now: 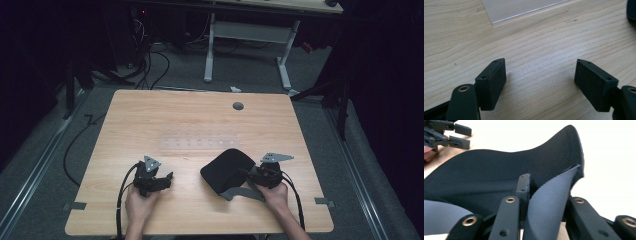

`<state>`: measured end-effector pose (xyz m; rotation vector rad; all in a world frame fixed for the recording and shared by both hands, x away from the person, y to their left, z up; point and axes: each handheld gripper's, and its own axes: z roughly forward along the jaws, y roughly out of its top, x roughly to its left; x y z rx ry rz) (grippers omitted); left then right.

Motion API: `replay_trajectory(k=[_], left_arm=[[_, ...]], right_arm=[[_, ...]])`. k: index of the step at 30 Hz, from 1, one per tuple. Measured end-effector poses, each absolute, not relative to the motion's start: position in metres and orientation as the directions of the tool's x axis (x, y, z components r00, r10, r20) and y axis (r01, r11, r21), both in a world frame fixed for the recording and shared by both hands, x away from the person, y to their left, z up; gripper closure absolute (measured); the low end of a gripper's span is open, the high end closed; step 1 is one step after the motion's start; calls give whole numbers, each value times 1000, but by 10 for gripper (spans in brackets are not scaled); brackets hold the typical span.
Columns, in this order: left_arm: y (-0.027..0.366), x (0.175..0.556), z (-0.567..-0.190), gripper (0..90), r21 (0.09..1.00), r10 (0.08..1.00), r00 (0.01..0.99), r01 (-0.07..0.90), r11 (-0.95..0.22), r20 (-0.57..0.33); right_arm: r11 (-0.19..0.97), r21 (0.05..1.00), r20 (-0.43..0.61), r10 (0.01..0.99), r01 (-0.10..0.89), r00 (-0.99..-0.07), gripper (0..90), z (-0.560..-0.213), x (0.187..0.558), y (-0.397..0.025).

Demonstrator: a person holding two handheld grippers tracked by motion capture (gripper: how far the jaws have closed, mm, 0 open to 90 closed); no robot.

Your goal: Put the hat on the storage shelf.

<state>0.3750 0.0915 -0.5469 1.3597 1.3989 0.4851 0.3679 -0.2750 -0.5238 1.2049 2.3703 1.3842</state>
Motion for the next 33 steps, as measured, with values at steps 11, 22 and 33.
replay_trajectory(k=[11,22,33], left_arm=[[90,375,-547,249,852,883,252,460,250,-396],[91,373,-547,232,859,888,269,461,222,-374],[88,361,-537,223,852,845,324,459,252,-425]], right_arm=[[254,801,277,647,543,-711,845,-518,360,-277],[244,796,302,633,554,-713,852,-505,355,-279],[195,803,337,631,563,-699,852,-492,353,-277]])
